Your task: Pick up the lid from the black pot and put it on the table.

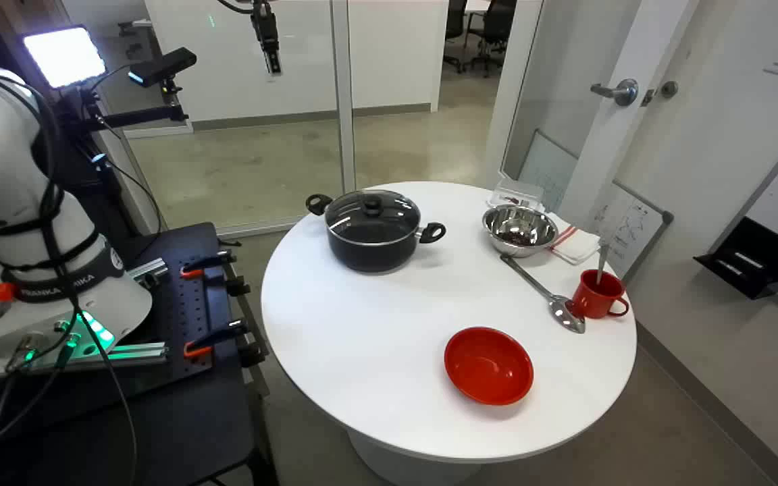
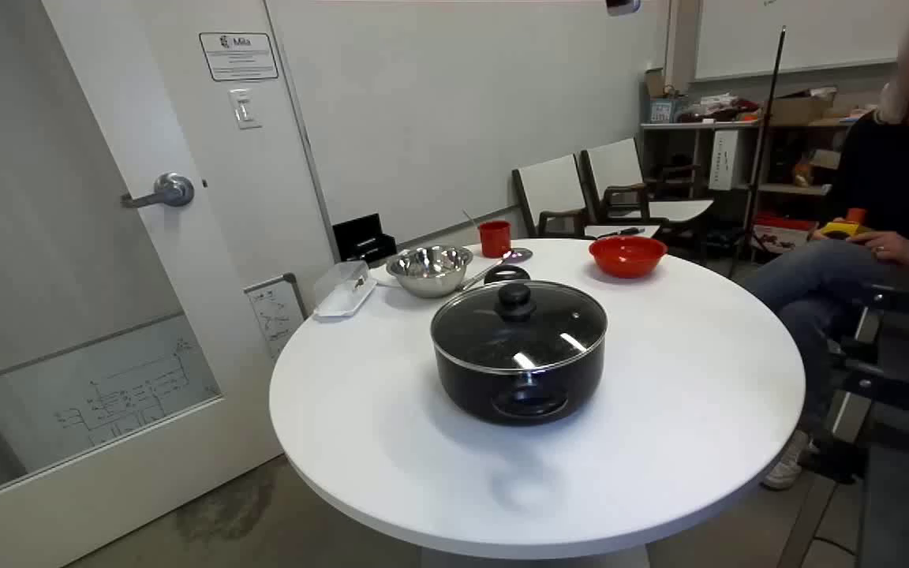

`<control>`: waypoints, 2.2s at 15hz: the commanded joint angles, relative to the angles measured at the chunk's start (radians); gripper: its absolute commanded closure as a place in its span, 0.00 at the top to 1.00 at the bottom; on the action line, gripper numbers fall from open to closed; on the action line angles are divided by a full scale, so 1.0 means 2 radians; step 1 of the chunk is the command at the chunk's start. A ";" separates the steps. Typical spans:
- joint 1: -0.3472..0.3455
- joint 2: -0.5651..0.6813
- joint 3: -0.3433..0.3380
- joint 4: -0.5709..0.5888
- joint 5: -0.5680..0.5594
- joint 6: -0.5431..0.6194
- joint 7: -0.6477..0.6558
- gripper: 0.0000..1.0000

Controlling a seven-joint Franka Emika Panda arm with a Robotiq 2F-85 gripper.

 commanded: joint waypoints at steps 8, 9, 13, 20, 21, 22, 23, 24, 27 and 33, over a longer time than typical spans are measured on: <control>0.019 0.004 -0.017 0.001 -0.008 -0.002 0.007 1.00; 0.019 0.004 -0.017 0.001 -0.008 -0.002 0.007 1.00; 0.007 0.070 -0.024 0.058 0.021 -0.004 0.062 1.00; 0.024 0.190 -0.039 0.109 -0.013 0.115 0.204 1.00; 0.030 0.206 -0.040 0.111 -0.045 0.130 0.232 1.00; 0.038 0.223 -0.040 0.107 -0.090 0.146 0.272 1.00; 0.046 0.237 -0.045 0.109 -0.132 0.147 0.309 1.00; 0.056 0.254 -0.052 0.115 -0.153 0.139 0.336 1.00; 0.074 0.286 -0.077 0.131 -0.150 0.129 0.373 1.00; 0.050 0.302 -0.132 0.144 0.027 0.187 0.326 1.00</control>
